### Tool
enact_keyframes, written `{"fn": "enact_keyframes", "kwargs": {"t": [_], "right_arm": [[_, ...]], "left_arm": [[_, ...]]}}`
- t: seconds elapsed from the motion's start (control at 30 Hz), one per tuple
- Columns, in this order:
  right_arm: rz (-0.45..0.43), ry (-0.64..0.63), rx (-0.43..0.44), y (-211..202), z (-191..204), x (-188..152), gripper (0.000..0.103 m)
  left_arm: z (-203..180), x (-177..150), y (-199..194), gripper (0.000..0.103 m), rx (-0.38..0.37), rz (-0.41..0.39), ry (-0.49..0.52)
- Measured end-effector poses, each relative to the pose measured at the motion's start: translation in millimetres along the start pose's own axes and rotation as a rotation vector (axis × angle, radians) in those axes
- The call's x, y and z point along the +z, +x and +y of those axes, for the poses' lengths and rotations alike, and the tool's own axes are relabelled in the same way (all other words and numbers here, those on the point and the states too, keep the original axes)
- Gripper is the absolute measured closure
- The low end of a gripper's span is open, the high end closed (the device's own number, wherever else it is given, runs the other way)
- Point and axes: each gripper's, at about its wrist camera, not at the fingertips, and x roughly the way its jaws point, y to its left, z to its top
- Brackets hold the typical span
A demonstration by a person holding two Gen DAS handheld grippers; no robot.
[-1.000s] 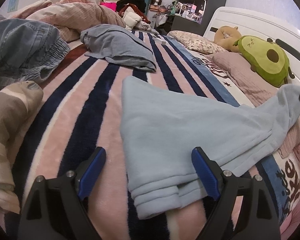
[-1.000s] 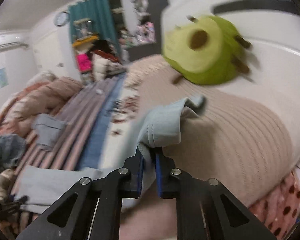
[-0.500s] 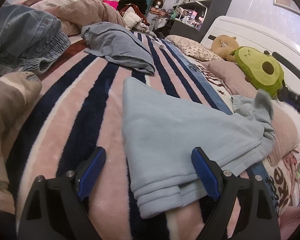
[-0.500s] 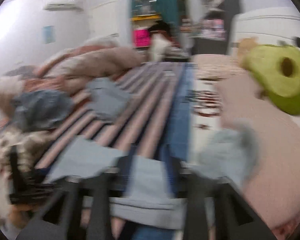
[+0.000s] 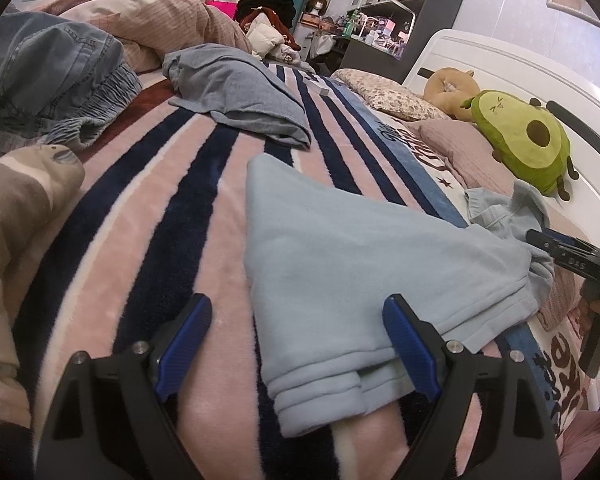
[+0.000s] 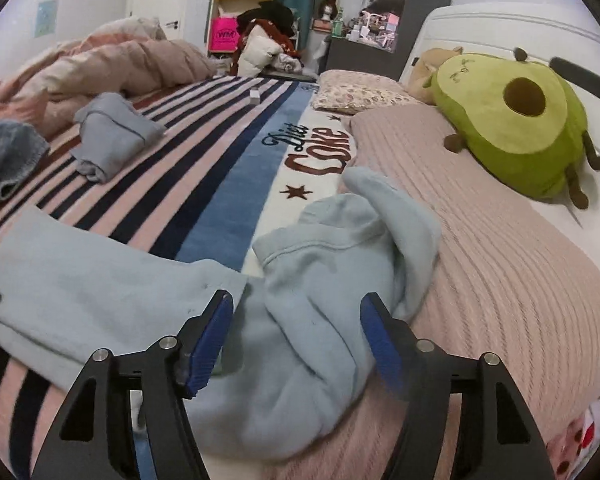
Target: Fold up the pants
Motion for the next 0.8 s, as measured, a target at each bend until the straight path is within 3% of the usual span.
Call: {"fn": "enact_keyframes", "kwargs": {"t": [0.33, 0.4, 0.43, 0.47, 0.8], "right_arm": [[0.100, -0.132, -0.095, 52.3, 16.6, 12.0, 0.041], [0.109, -0.166, -0.129, 58.5, 18.0, 11.9, 0.056], [0.097, -0.177, -0.167, 58.0, 17.3, 11.2, 0.085], [0.081, -0.177, -0.196, 55.6, 14.9, 10.6, 0.093], [-0.124, 0.064, -0.267, -20.7, -46.3, 18.4, 0.099]], "left_arm": [[-0.2, -0.6, 1.2, 0.018, 0.000, 0.006, -0.001], [-0.2, -0.9, 1.8, 0.018, -0.001, 0.007, -0.003], [0.1, -1.1, 1.7, 0.018, -0.002, 0.007, -0.004], [0.3, -1.3, 1.5, 0.018, -0.004, 0.007, -0.006], [0.8, -1.1, 1.2, 0.018, -0.007, 0.004, -0.009]]}}
